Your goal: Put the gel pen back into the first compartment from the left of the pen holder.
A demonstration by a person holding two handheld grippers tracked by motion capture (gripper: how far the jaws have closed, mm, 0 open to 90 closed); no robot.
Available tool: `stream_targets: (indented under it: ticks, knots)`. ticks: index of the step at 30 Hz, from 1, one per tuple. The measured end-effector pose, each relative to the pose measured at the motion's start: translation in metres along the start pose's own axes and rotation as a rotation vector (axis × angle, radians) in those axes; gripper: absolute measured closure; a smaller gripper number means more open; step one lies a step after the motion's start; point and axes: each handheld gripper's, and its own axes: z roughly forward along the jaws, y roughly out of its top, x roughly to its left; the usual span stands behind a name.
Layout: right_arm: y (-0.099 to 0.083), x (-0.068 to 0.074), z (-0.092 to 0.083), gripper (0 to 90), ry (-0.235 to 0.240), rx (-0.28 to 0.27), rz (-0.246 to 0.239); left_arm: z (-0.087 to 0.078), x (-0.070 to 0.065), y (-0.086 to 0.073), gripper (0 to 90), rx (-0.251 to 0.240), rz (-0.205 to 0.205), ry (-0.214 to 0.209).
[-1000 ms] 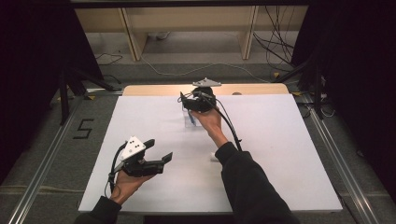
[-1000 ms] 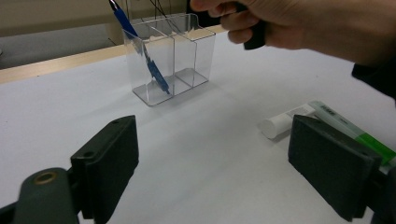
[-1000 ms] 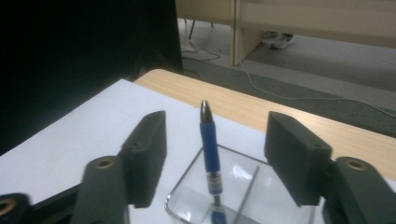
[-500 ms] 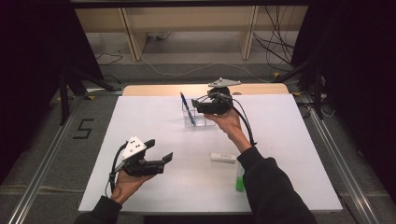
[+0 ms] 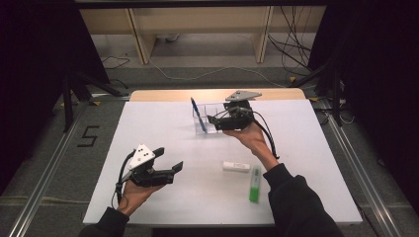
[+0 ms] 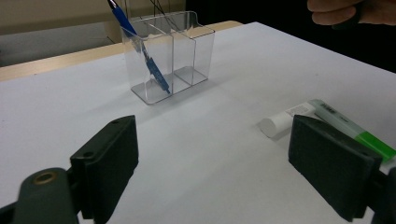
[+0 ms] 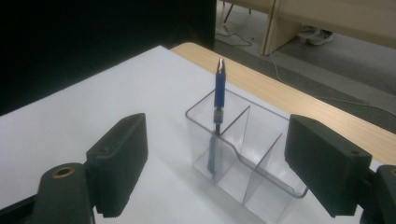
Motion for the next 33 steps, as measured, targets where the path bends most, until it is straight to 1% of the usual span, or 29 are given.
stream_targets:
  ticks: [5,8,18,23,28,31,33]
  knots:
    - [-0.007,0.003,-0.01,21.9,0.017,0.007,-0.01,0.0,0.0,0.0,15.6,0.002,0.003,0.0]
    - [-0.011,0.003,-0.016,21.9,0.016,0.007,-0.024,0.0,0.0,0.0,15.6,0.002,0.002,-0.001]
    - [-0.024,0.004,-0.033,21.3,0.03,0.02,-0.028,0.0,0.0,0.0,15.6,0.004,0.002,-0.002]
    - [-0.032,0.002,-0.039,20.9,0.026,0.036,-0.042,0.0,0.0,0.0,15.6,0.003,0.004,-0.001]
    - [-0.041,-0.001,-0.046,20.6,0.03,0.046,-0.034,0.0,0.0,0.0,15.6,0.002,0.005,-0.001]
    - [-0.045,-0.001,-0.05,20.4,0.032,0.063,-0.036,0.0,0.001,0.0,15.6,0.004,0.009,0.0]
    - [-0.047,-0.001,-0.052,20.2,0.037,0.079,-0.049,0.0,0.0,0.0,15.6,0.002,0.005,0.002]
